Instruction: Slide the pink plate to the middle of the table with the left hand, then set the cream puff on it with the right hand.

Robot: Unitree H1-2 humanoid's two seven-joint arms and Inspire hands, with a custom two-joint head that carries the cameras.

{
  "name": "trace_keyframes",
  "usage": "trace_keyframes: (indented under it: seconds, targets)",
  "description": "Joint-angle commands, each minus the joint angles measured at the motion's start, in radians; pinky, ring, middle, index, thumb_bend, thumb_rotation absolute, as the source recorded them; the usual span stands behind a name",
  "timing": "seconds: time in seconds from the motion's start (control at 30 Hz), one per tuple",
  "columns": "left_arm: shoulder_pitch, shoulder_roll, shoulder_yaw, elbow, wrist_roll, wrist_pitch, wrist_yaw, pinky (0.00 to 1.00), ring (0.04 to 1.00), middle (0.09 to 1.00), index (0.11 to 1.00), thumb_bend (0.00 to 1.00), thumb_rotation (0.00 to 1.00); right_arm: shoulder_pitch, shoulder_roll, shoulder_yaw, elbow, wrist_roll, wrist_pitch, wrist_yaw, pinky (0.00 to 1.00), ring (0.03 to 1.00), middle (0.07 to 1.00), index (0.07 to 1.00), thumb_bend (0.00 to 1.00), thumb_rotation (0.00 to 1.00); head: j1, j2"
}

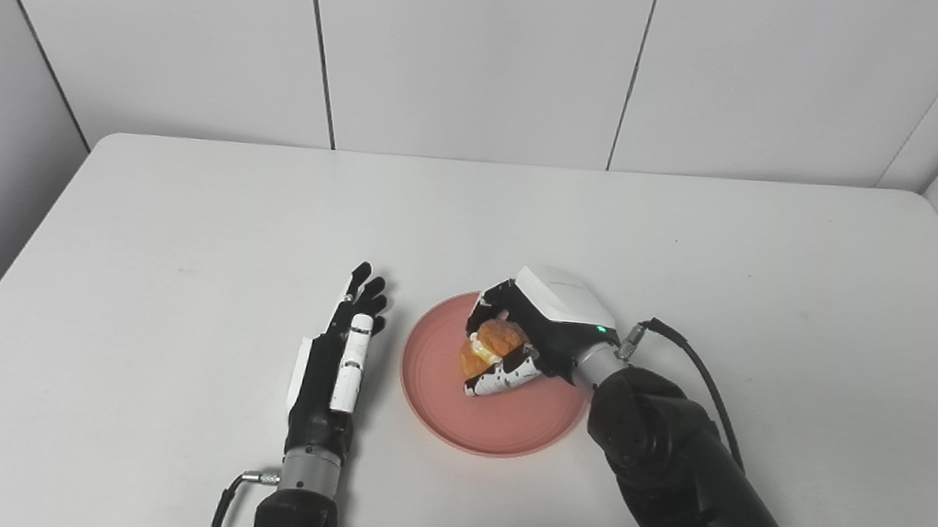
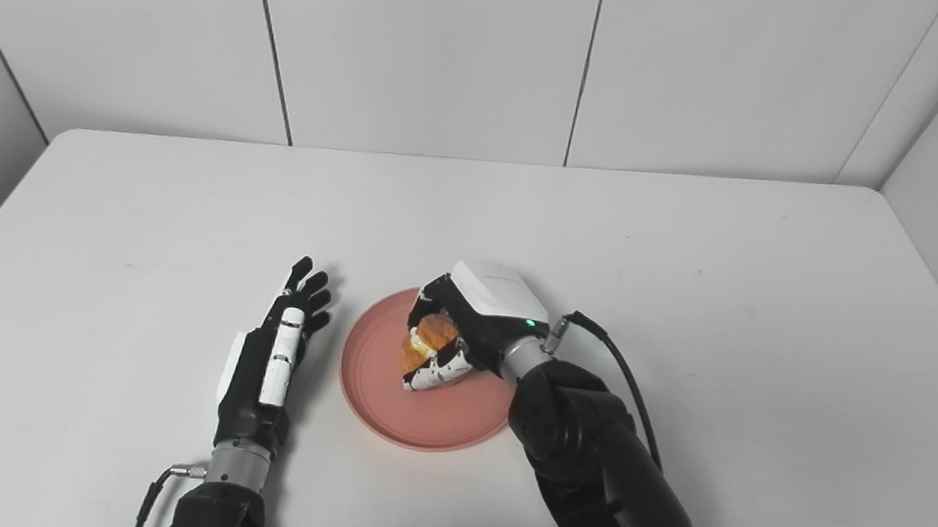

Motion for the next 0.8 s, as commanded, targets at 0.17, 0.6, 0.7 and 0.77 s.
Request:
trace_keyframes:
  seconds: [0.17, 0.6, 0.7, 0.77]
  targets:
    - [0.024, -0.028, -0.028, 0.007, 0.000, 0.041, -0.014, 0.89, 0.915, 0.925, 0.922, 0.42, 1.00, -0.021, 0.001, 0.012, 0.010, -0.012, -0.047, -0.038, 0.49, 0.586, 0.644, 0.496, 0.49, 0.14, 0.002, 0.004]
    - [0.023, -0.025, -0.028, 0.001, -0.010, 0.047, -0.021, 0.90, 0.920, 0.929, 0.924, 0.42, 1.00, -0.028, -0.030, 0.028, -0.085, -0.084, -0.032, 0.029, 0.40, 0.540, 0.660, 0.496, 0.51, 0.16, -0.003, 0.010]
    - [0.023, -0.025, -0.028, -0.002, -0.010, 0.051, -0.021, 0.90, 0.921, 0.929, 0.924, 0.42, 1.00, -0.032, -0.034, 0.022, -0.116, -0.103, -0.025, 0.055, 0.43, 0.581, 0.714, 0.692, 0.68, 0.30, -0.004, 0.011]
    - [0.023, -0.025, -0.028, -0.006, -0.010, 0.058, -0.020, 0.90, 0.923, 0.931, 0.927, 0.42, 1.00, -0.033, -0.032, 0.006, -0.137, -0.091, -0.019, 0.072, 0.43, 0.586, 0.724, 0.735, 0.71, 0.33, -0.005, 0.011]
